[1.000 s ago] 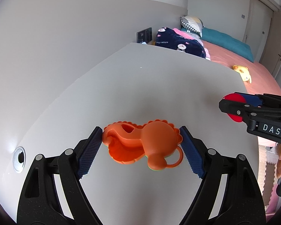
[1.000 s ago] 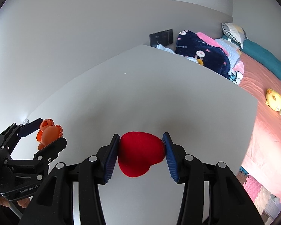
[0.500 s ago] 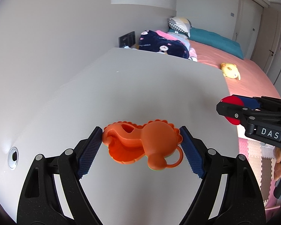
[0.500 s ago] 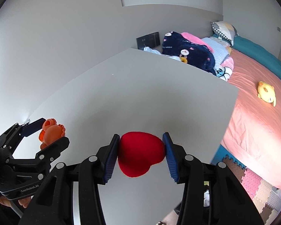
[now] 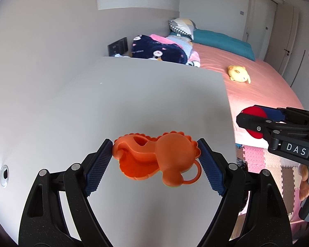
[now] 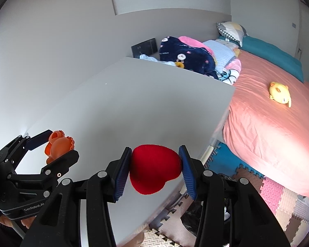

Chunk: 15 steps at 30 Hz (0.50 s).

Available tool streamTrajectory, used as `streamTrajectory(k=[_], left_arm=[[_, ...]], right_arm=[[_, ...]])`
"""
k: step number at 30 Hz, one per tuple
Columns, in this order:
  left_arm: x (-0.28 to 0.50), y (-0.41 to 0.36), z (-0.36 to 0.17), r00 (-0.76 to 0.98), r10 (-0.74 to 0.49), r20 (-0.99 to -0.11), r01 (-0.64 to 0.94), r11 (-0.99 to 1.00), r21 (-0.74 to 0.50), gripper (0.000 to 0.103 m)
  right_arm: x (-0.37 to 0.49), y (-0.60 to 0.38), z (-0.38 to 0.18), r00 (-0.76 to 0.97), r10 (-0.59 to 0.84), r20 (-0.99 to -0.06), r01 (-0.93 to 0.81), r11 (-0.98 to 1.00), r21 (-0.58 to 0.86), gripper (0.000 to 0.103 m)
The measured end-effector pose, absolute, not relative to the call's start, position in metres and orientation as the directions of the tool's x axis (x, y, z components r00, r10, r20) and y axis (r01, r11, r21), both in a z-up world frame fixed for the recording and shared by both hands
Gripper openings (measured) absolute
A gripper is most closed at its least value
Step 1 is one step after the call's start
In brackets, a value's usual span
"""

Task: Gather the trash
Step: 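Carry the orange toy and red heart with both grippers over the trash bin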

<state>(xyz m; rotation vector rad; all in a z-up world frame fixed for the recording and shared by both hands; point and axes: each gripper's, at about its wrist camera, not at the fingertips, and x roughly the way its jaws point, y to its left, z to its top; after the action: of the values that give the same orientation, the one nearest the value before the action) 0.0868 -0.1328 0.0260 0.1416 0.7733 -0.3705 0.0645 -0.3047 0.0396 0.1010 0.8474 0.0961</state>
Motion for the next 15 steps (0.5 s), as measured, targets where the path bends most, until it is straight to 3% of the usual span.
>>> streamTrajectory(k=[15], left_arm=[[0.072,-0.187,0.026,0.625,-0.339,-0.703,0.459,0.888,-0.020,0.080]], right_arm=[[0.030,-0.357,0.040,0.670,0.062,-0.740,0.044,0.991,0.123,0.049]])
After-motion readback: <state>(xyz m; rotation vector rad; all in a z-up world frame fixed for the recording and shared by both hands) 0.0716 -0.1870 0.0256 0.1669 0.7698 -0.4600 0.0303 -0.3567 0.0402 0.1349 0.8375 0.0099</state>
